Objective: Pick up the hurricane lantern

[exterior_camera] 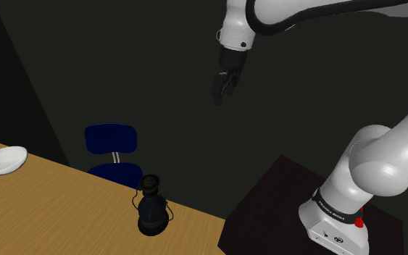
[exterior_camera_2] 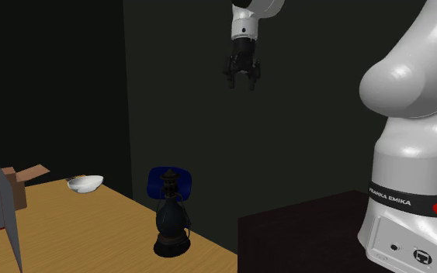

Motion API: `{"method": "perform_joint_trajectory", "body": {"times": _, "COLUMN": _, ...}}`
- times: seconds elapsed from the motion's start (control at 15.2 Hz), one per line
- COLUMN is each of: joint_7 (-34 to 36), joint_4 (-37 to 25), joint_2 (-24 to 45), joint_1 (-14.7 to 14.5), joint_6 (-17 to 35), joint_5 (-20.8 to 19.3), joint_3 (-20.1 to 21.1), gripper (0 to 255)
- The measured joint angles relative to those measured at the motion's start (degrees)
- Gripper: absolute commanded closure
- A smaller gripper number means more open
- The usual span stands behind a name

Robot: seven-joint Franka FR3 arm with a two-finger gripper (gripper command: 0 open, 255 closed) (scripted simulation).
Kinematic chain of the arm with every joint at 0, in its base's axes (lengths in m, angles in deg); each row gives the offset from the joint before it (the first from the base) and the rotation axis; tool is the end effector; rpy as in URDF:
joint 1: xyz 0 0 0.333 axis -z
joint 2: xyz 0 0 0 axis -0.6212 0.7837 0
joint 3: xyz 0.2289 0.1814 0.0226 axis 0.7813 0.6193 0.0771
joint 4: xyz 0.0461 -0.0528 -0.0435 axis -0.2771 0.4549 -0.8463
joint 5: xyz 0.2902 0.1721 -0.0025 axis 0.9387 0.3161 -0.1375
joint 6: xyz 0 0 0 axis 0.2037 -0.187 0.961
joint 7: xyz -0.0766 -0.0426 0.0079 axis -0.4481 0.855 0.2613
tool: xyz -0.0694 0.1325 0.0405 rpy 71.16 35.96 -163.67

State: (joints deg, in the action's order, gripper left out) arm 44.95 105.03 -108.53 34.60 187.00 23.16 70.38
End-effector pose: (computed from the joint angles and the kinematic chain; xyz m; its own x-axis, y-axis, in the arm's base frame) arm 0.3747 0.1264 0.4725 0.9797 0.1977 0.0336 0.1984 -0.9800 -0.0167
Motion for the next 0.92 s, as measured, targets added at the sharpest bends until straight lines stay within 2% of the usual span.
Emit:
{"method": "perform_joint_trajectory", "body": {"times": 0.4, "joint_7": 5.8, "joint_4": -4.1, "joint_2": 11.8, "joint_1": -1.1, "joint_6": 5.1, "joint_5": -3.9, "joint_3": 5.3, "gripper": 0}}
{"method": "perform_joint_trajectory", "body": {"times": 0.92, "joint_7": 14.4, "joint_4": -13.7, "joint_2": 29.7, "joint_1": -3.9, "joint_6": 8.3, "joint_5": -13.0, "joint_3": 9.5, "gripper": 0}}
